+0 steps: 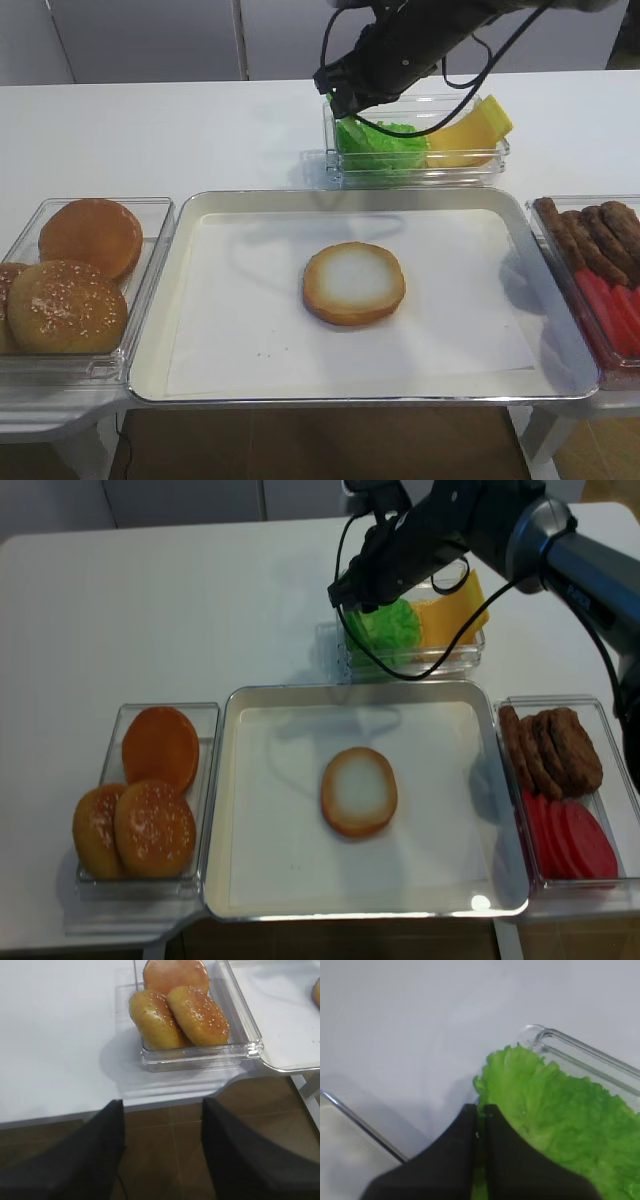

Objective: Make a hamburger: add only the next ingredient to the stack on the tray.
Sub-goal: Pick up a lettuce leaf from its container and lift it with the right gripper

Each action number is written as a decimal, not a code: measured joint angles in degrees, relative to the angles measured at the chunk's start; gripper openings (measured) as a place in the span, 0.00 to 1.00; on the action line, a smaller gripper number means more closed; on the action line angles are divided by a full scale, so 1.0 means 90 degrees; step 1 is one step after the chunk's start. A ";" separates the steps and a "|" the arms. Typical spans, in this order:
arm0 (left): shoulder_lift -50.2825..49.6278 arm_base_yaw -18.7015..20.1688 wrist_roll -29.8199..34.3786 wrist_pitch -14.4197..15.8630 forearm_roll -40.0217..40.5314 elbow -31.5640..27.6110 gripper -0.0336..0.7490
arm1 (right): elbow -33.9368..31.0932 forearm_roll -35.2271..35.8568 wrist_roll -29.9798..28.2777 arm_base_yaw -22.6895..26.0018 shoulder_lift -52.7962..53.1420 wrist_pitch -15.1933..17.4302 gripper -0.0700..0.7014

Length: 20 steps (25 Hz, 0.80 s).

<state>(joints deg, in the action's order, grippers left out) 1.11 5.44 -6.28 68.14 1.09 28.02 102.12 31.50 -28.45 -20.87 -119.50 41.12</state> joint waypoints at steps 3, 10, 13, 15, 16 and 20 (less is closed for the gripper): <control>0.0000 0.0000 0.0000 0.0000 0.0000 0.0000 0.52 | 0.0000 -0.0144 0.0000 0.0000 0.0244 0.0230 0.12; 0.0000 0.0000 0.0000 0.0000 0.0000 0.0000 0.52 | 0.0000 -0.0848 0.0799 0.0000 0.1124 0.1211 0.12; 0.0000 0.0000 0.0000 0.0000 0.0000 0.0000 0.52 | 0.0000 -0.0914 0.1047 0.0000 0.1473 0.1734 0.12; 0.0000 0.0000 0.0000 0.0000 0.0000 0.0000 0.52 | 0.0000 -0.0928 0.1221 0.0000 0.1658 0.2017 0.12; 0.0000 0.0000 0.0000 0.0000 0.0000 0.0000 0.52 | 0.0000 -0.0928 0.1293 0.0000 0.1751 0.2147 0.12; 0.0000 0.0000 0.0000 0.0000 0.0000 0.0000 0.52 | -0.0228 -0.0979 0.1437 0.0000 0.2186 0.2413 0.12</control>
<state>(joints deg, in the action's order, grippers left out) 1.11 5.44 -6.28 68.14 1.09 28.02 100.06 22.69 -15.52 -20.87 -99.82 62.84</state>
